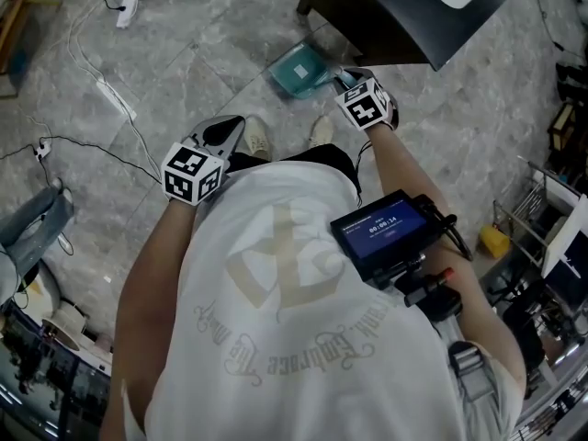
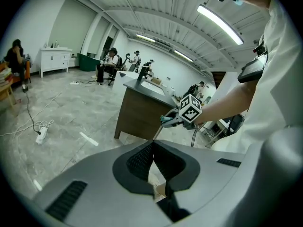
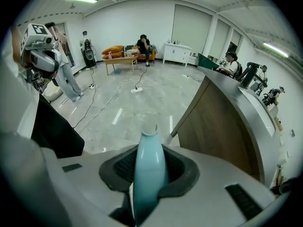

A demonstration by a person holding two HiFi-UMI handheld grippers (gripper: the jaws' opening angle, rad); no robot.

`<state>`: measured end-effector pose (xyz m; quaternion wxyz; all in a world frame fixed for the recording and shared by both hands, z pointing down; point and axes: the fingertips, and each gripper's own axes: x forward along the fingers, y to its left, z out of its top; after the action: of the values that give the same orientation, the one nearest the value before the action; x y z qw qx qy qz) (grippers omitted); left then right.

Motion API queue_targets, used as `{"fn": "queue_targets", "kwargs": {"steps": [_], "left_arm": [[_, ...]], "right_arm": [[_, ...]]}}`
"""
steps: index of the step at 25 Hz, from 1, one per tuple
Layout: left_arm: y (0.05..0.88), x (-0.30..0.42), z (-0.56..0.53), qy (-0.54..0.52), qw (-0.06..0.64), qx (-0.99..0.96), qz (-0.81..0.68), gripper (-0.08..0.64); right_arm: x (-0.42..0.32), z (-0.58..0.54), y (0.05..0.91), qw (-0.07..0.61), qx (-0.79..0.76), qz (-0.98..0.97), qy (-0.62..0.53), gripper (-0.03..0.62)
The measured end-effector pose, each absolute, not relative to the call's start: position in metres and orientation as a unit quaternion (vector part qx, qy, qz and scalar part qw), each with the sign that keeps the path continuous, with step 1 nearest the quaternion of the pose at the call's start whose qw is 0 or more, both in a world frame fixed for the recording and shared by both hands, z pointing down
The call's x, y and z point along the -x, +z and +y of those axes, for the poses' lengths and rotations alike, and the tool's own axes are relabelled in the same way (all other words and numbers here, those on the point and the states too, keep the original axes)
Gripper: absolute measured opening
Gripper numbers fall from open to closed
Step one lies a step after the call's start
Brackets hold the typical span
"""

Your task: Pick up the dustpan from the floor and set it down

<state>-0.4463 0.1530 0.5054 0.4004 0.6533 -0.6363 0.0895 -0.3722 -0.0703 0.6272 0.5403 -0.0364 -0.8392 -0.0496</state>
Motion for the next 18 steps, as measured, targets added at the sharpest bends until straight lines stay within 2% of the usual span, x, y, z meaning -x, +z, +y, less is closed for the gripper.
{"fn": "queue_targets", "kwargs": {"steps": [3,9,18], "left_arm": [[0.504,0.446,0.156,0.094,0.404,-0.653,-0.634,0.011],[0.526,0.490,0.189,0.094,0.416,-0.647,-0.632,0.011],[0.528,0.500,0.203,0.092,0.420,-0.646,-0.631,0.011]], "right_arm": [[0.368,-0.072,0.633,0.546,0.034,-0.836,-0.046,0.106],[0.398,-0.045,0.669,0.562,0.037,-0.825,-0.038,0.106],[0.398,-0.027,0.679,0.569,0.047,-0.820,-0.031,0.106]]}}
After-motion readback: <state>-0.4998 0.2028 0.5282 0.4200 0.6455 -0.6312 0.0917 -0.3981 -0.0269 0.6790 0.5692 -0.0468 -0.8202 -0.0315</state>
